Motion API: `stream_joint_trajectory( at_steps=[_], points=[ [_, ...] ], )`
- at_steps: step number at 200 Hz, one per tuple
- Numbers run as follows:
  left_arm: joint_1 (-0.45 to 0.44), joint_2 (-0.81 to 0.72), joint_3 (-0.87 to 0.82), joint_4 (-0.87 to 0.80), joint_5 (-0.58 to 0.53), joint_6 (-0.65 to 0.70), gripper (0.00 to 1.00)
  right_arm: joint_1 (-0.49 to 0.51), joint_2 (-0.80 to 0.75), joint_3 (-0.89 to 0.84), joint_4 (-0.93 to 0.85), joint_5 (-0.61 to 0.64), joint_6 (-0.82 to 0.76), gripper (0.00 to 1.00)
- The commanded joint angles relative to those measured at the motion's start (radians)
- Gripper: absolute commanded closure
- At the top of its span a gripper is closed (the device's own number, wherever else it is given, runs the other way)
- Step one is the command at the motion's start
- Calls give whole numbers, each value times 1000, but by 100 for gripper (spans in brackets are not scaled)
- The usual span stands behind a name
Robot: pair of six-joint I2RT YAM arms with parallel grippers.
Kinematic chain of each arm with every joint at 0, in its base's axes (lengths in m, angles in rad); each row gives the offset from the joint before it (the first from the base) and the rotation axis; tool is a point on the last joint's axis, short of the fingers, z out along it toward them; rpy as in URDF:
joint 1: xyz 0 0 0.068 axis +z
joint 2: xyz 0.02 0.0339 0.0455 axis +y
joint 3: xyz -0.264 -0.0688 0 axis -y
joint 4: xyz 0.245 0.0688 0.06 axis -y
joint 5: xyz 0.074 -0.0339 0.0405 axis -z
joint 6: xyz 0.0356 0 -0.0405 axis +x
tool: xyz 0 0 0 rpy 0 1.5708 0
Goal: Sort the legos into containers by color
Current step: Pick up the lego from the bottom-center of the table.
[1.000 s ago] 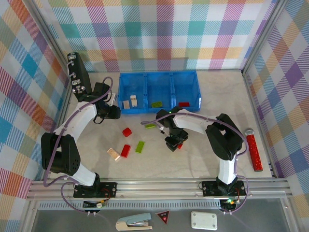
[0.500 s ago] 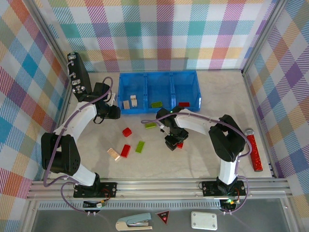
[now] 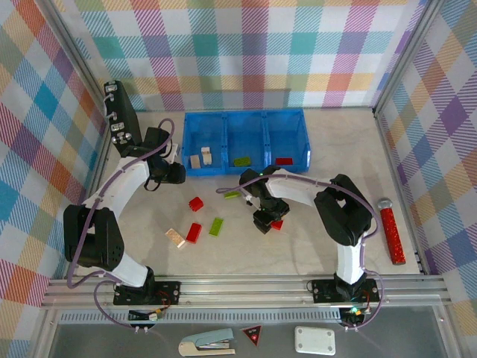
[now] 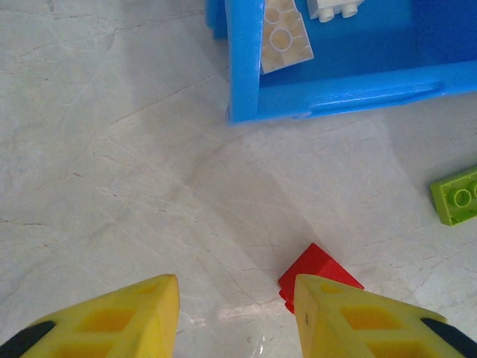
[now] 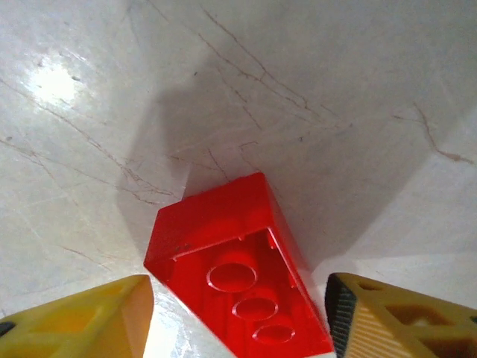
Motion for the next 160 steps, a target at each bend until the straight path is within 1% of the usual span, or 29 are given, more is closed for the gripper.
stream_joint_trajectory(
  at_steps=[1, 16, 97, 138, 160],
  points=[
    [-4, -31, -17, 11, -7, 9, 55, 1, 11, -4, -5, -24, -11, 41],
    [-4, -31, -16, 11, -8, 10, 55, 1, 5, -3, -10, -28, -7, 45],
    [-4, -30, -15, 9, -10, 12, 55, 1, -16, 2, -17, -48, 22, 58],
    [-4, -28, -13, 8, -10, 11, 55, -2, -37, -4, -11, -52, 52, 61],
    [-5, -35, -16, 8, -16, 12, 55, -15, -61, -1, -12, -76, 82, 62]
  ],
)
